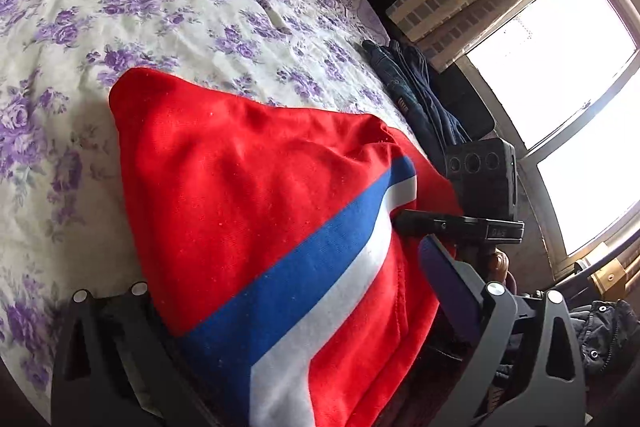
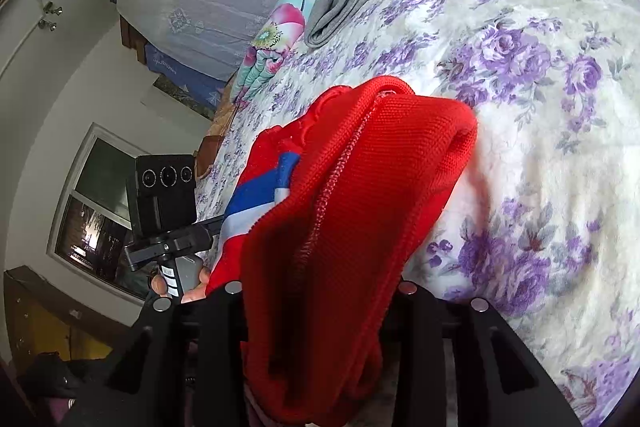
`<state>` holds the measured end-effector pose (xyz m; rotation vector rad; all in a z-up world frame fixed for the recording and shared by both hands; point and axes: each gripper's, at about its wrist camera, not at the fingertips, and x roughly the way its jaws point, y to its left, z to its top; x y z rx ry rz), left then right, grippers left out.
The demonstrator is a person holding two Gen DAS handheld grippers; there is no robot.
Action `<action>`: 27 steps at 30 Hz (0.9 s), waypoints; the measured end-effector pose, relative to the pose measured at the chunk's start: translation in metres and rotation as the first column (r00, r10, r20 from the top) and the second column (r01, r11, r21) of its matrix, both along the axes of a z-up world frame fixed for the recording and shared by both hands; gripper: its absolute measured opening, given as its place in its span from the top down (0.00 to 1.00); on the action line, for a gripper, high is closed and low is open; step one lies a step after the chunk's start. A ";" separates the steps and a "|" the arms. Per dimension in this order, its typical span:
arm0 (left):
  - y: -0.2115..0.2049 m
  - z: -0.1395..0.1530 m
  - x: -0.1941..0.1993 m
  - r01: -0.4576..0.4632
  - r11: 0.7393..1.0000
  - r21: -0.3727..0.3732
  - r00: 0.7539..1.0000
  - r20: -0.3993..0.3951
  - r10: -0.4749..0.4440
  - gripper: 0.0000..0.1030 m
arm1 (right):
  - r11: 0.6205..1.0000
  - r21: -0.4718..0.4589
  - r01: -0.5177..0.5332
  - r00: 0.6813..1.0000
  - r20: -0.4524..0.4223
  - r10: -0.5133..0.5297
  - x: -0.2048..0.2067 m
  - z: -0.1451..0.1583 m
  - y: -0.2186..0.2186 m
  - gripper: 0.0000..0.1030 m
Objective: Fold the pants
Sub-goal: 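Lift the folded red pants with the right gripper and carry them onto the grey cloth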
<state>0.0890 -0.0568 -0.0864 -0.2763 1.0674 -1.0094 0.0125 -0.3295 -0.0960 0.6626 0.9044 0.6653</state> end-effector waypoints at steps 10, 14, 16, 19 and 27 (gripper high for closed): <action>0.034 0.034 -0.033 -0.110 0.992 -0.056 0.994 -0.001 0.110 0.51 | 0.997 -0.067 -0.048 0.997 0.050 0.051 -0.013 0.047 0.029 0.65; 0.041 0.031 -0.025 -0.143 0.990 -0.021 0.990 0.006 0.143 0.50 | 0.994 -0.081 -0.076 0.997 0.011 0.077 0.004 0.041 0.038 0.65; 0.041 0.027 -0.010 -0.153 0.988 -0.002 0.988 0.021 0.153 0.50 | 0.993 -0.085 -0.079 0.997 0.003 0.079 0.022 0.041 0.041 0.65; 0.040 0.034 0.034 -0.177 0.984 -0.007 0.984 -0.007 0.177 0.50 | 0.991 -0.110 -0.077 0.997 0.019 0.080 0.065 0.063 0.045 0.65; 0.018 0.178 0.203 -0.290 0.956 -0.040 0.910 0.299 0.288 0.48 | 0.946 -0.320 0.052 0.933 0.353 0.068 0.235 0.218 0.065 0.64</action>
